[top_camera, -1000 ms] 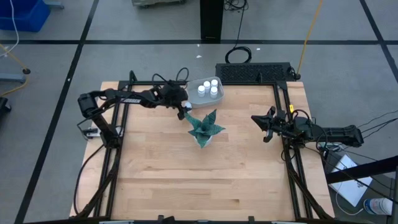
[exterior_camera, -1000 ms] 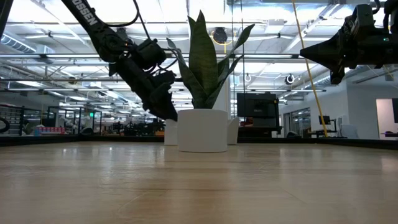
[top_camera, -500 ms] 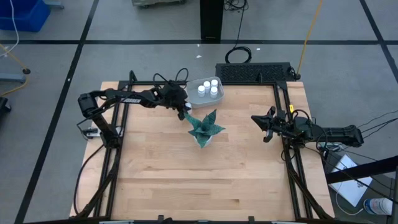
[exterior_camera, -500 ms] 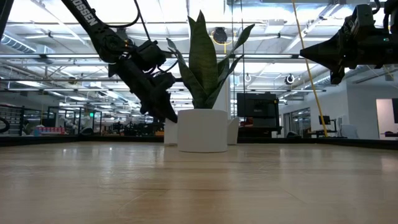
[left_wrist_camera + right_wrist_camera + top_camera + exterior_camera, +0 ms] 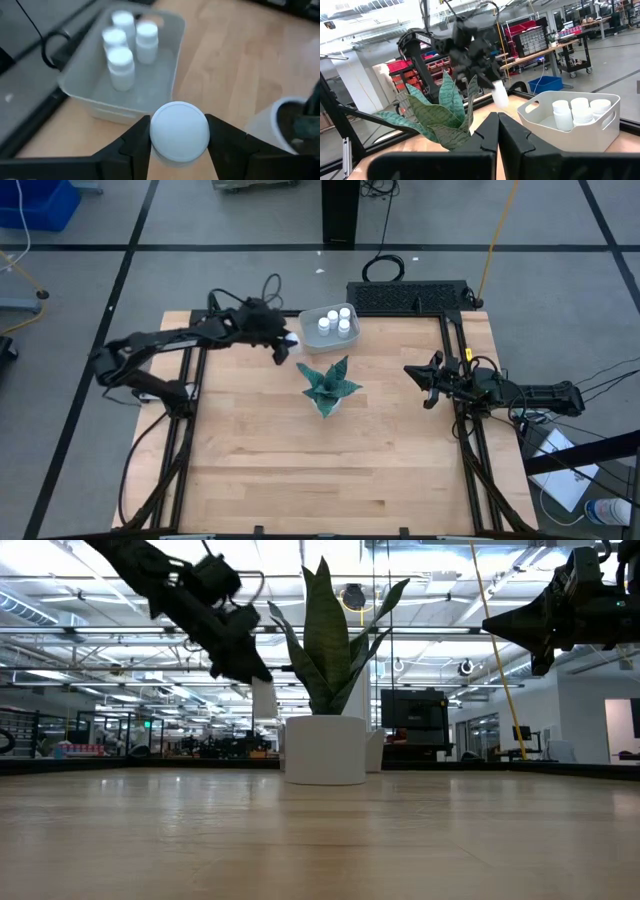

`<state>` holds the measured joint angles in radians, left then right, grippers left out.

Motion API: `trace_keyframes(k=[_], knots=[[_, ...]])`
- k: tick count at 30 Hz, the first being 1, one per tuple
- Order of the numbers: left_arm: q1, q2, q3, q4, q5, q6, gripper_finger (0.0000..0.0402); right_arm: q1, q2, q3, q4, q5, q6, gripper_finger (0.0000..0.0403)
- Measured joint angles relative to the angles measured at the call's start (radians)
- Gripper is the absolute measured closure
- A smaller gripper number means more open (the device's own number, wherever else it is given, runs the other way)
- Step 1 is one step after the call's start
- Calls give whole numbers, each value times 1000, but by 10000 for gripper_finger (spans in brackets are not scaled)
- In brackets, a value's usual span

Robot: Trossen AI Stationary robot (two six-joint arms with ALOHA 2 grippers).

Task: Pick and place pill bottles into a basket
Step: Put the white medicine bottle into the gray bin

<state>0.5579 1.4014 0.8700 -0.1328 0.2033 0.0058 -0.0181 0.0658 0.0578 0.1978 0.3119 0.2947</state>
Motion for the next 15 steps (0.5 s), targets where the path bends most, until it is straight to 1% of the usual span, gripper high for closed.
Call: trace_keyframes(k=[4, 8, 12, 13, 15], knots=[[21, -91, 1, 2, -2, 7, 235, 0, 0, 0, 0, 0, 0, 403], [44, -107, 58, 9, 19, 1, 235, 0, 0, 0, 0, 0, 0, 403], [55, -40, 181, 8, 47, 60, 233, 0, 0, 0, 0, 0, 0, 403], [59, -9, 214, -6, 64, 64, 234, 0, 0, 0, 0, 0, 0, 403], [71, 55, 276, -37, 137, 74, 235, 0, 0, 0, 0, 0, 0, 403]])
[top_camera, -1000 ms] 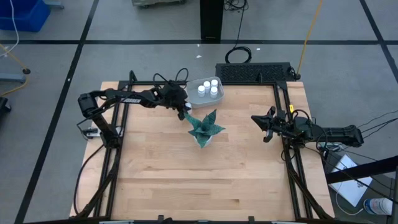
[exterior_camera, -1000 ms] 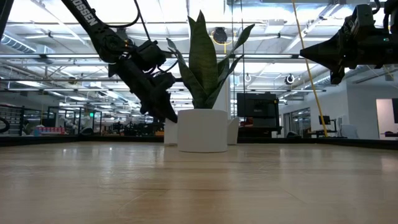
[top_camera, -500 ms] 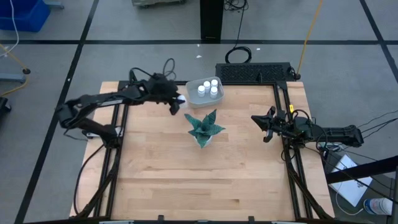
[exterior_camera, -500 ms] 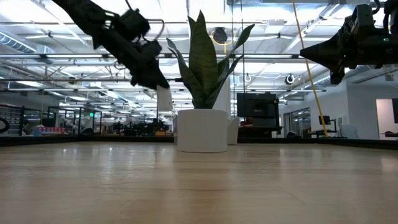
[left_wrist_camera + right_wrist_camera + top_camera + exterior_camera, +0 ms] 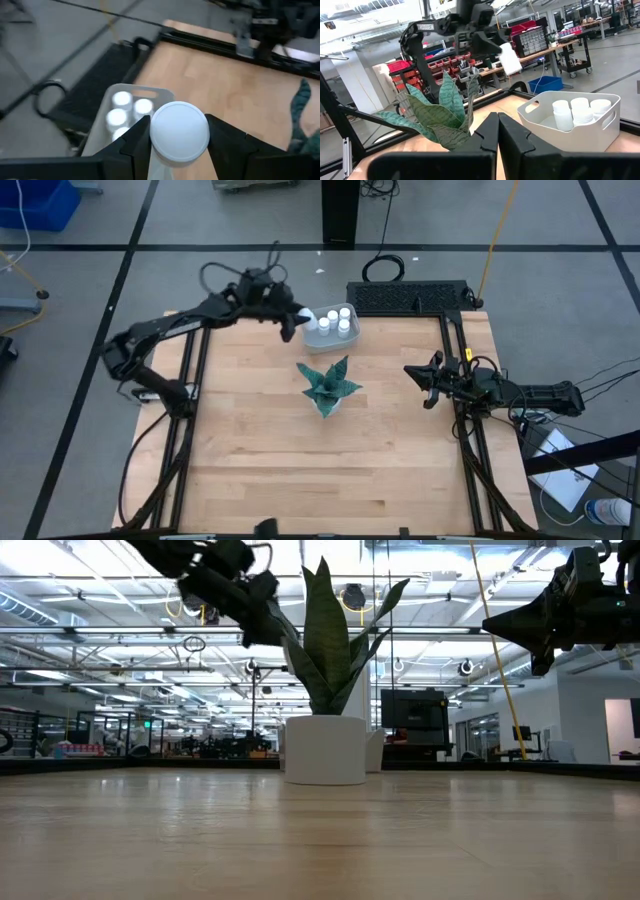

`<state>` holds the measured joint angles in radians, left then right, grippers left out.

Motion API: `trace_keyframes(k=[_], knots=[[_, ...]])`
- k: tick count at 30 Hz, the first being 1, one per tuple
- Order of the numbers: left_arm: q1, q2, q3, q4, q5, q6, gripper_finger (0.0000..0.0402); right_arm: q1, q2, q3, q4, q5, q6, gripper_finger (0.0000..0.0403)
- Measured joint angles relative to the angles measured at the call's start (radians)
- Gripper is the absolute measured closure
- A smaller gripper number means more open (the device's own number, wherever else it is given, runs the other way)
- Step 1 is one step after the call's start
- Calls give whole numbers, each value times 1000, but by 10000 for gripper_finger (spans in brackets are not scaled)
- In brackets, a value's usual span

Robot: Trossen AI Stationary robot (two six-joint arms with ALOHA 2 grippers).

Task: Pick and place pill bottles into a basket
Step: Put the white medicine bottle into the gray bin

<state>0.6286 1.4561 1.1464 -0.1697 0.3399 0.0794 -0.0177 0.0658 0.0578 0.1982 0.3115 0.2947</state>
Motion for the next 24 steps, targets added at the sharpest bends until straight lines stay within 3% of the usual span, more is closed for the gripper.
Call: trace_keyframes(k=[2, 8, 15, 24], knots=[[7, 65, 55, -21, 49, 29, 235, 0, 0, 0, 0, 0, 0, 403], [9, 218, 105, -30, 45, 66, 235, 0, 0, 0, 0, 0, 0, 403], [-14, 361, 106, -9, 14, 75, 234, 0, 0, 0, 0, 0, 0, 403], [-57, 451, 107, 45, -83, 143, 225, 0, 0, 0, 0, 0, 0, 403]])
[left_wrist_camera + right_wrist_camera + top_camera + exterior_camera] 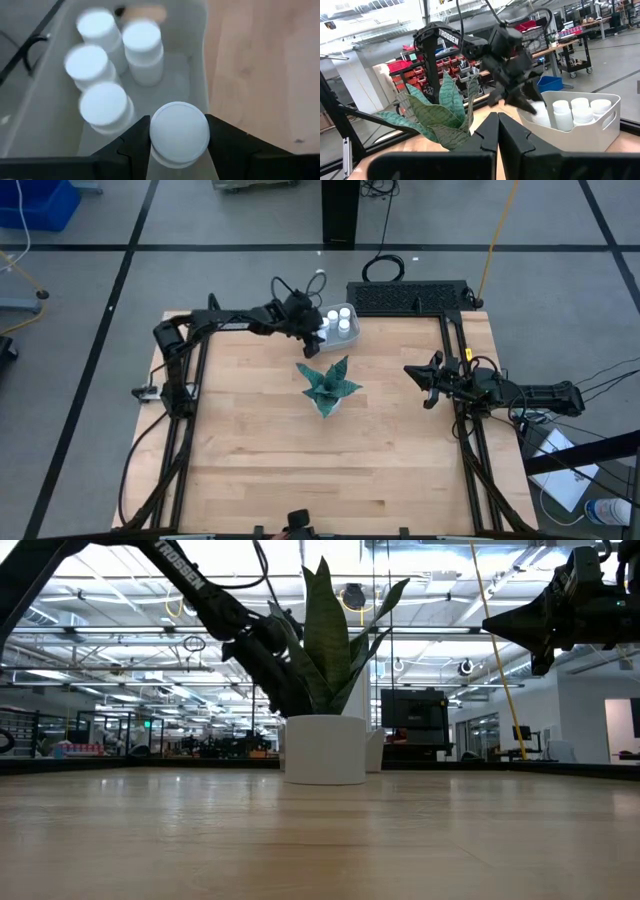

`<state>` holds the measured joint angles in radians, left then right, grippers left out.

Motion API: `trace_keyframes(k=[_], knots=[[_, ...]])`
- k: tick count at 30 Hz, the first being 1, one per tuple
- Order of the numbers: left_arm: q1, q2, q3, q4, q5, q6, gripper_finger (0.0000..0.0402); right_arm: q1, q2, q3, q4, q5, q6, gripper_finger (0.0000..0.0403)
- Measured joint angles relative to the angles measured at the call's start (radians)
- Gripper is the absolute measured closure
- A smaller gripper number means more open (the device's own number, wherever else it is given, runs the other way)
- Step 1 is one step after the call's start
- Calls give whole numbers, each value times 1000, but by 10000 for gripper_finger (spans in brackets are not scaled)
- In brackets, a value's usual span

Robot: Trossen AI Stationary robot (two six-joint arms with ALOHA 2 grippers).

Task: Pick and place pill bottles into a basket
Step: Put the white medicine bottle into the gray bin

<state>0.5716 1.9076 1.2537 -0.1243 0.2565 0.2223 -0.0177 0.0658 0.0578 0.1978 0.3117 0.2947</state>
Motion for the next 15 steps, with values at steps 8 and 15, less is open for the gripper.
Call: trace_keyframes(k=[8, 15], knots=[[-23, 42, -1, 25, -61, 12, 229, 0, 0, 0, 0, 0, 0, 403], [-22, 45, 0, 30, -85, -42, 187, 0, 0, 0, 0, 0, 0, 403]])
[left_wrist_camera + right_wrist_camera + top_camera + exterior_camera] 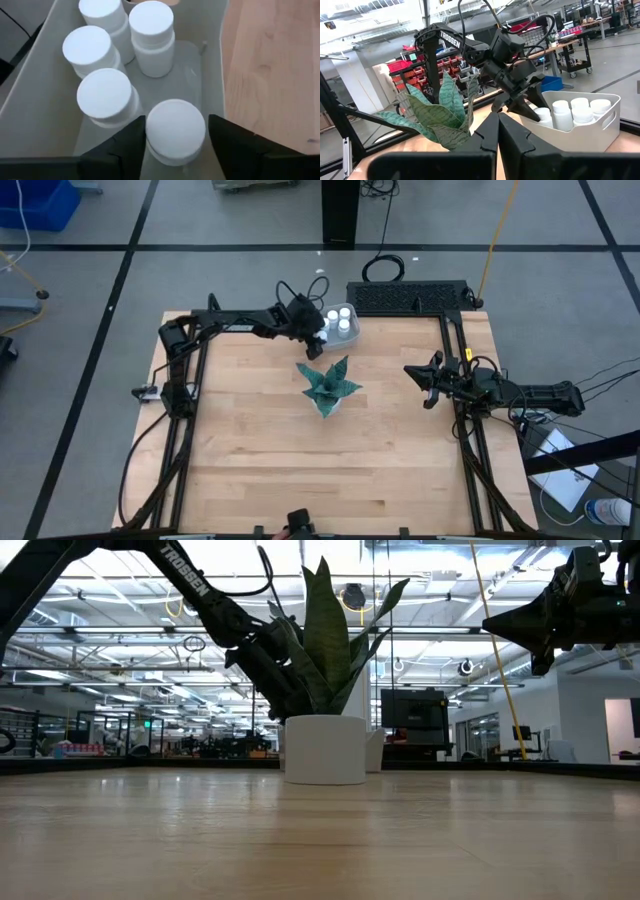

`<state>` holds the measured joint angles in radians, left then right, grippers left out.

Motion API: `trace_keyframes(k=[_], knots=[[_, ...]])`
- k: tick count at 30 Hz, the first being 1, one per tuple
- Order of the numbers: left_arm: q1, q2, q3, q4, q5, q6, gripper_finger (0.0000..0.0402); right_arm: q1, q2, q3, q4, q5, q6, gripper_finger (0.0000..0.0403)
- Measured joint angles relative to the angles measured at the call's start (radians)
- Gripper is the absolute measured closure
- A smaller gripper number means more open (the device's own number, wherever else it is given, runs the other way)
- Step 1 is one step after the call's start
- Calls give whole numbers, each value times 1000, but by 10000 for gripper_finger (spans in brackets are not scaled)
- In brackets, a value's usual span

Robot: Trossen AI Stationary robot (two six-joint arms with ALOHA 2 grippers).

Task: Pick and place pill bottles into a basket
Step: Put the white medicine bottle into the gray bin, then return to Home Position

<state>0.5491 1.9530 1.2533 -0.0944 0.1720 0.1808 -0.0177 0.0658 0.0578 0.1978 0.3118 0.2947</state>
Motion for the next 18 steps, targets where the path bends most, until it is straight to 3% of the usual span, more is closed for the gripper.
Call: trace_keyframes(k=[6, 11, 15, 18], knots=[[0, -32, -1, -5, -8, -36, 137, 0, 0, 0, 0, 0, 0, 403], [0, -119, -1, -65, -4, -79, 128, 0, 0, 0, 0, 0, 0, 403], [-6, -215, -1, -180, 13, -98, 173, 0, 0, 0, 0, 0, 0, 403], [-10, -281, -1, -276, 72, -116, 250, 0, 0, 0, 0, 0, 0, 403]])
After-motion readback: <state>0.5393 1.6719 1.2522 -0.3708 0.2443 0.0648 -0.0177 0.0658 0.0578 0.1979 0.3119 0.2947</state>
